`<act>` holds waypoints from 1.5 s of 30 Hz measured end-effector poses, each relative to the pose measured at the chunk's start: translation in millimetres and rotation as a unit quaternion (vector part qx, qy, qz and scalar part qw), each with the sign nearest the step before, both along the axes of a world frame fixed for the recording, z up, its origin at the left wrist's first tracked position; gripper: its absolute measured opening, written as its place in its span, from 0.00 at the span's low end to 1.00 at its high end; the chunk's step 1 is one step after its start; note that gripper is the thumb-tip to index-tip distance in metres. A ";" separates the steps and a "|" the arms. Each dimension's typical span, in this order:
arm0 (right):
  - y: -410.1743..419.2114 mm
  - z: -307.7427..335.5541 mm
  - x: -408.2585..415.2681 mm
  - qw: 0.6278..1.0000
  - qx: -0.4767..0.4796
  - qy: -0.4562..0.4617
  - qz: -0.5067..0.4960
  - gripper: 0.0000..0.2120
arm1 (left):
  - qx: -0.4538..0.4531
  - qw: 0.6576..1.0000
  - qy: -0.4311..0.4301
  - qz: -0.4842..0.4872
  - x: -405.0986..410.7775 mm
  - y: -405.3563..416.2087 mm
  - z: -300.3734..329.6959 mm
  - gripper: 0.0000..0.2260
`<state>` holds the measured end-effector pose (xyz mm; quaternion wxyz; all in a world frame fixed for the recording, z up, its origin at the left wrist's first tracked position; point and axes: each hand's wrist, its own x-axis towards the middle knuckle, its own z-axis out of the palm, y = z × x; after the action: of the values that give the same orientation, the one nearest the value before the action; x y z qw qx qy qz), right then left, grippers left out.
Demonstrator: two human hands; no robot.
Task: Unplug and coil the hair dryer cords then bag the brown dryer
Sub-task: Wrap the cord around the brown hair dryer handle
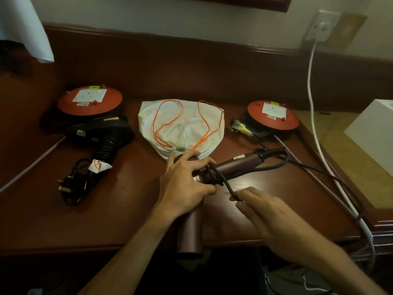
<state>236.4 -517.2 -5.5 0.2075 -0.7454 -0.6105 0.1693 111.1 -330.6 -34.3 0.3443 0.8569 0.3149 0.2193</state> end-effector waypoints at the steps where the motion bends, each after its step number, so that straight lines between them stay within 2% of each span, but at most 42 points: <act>1: -0.1 -14.5 -4.5 1.000 0.023 0.018 -0.008 0.13 | -0.004 1.000 -0.002 0.004 0.2 -0.4 -0.6 0.28; 5: 6.5 -49.8 -21.1 0.991 0.107 0.081 -0.027 0.08 | -0.007 1.000 -0.009 0.007 -1.4 -3.5 -1.6 0.28; 8: 5.2 -57.1 -17.6 0.990 0.140 0.002 -0.009 0.07 | 0.001 1.000 -0.008 0.003 -2.8 -6.7 0.7 0.28; 13: -2.0 -52.4 3.0 0.988 0.097 -0.112 0.044 0.08 | 0.010 1.000 0.015 -0.021 -0.8 -11.8 1.7 0.29; 14: -2.4 -52.6 9.2 0.991 0.085 -0.096 0.040 0.08 | 0.014 1.000 0.009 -0.024 -1.9 -11.7 0.5 0.29; 17: 0.1 -53.1 21.9 0.998 0.048 0.047 -0.011 0.08 | 0.005 0.998 -0.022 -0.066 -8.5 -4.8 -3.4 0.28; 20: 21.4 -45.2 41.0 0.994 -0.036 0.097 -0.044 0.11 | -0.012 0.987 -0.043 -0.155 -16.3 5.5 -5.8 0.27; 22: 40.3 -35.5 53.8 0.989 -0.111 0.096 0.004 0.10 | 0.011 0.981 -0.017 -0.194 -20.2 7.0 -3.4 0.26; 24: 55.4 -29.3 62.3 0.985 -0.143 0.088 0.024 0.07 | 0.048 0.975 0.040 -0.214 -22.1 4.4 0.4 0.26; 26: 66.8 -25.3 62.2 0.985 -0.151 0.076 0.029 0.13 | 0.102 0.964 0.099 -0.225 -21.3 0.7 4.0 0.26; 28: 77.3 -18.2 63.8 0.983 -0.165 0.054 0.060 0.15 | 0.165 0.948 0.159 -0.221 -17.4 -6.3 7.8 0.28; 30: 85.5 -5.2 70.1 0.976 -0.190 0.057 0.085 0.11 | 0.217 0.932 0.204 -0.205 -12.4 -16.4 10.4 0.30; 33: 88.4 15.7 72.7 0.971 -0.214 0.086 0.056 0.12 | 0.249 0.921 0.247 -0.168 -7.2 -29.8 9.4 0.27; 36: 80.0 27.1 56.7 0.969 -0.195 0.150 -0.002 0.10 | 0.257 0.917 0.278 -0.125 -0.9 -36.2 7.7 0.21; 38: 75.6 30.4 40.0 0.965 -0.168 0.199 -0.029 0.10 | 0.259 0.913 0.295 -0.111 5.7 -37.8 8.3 0.21; 41: 68.5 22.1 18.7 0.983 -0.076 0.151 -0.065 0.04 | 0.227 0.919 0.300 -0.119 11.8 -33.4 10.3 0.26; 45: 52.4 10.6 9.2 0.978 0.004 0.195 -0.071 0.08 | 0.197 0.927 0.295 -0.125 14.8 -30.3 13.1 0.34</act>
<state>245.6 -464.8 5.1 0.3370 -0.7386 -0.5044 0.2941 125.9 -360.9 -21.2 0.0845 0.9658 0.2432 -0.0307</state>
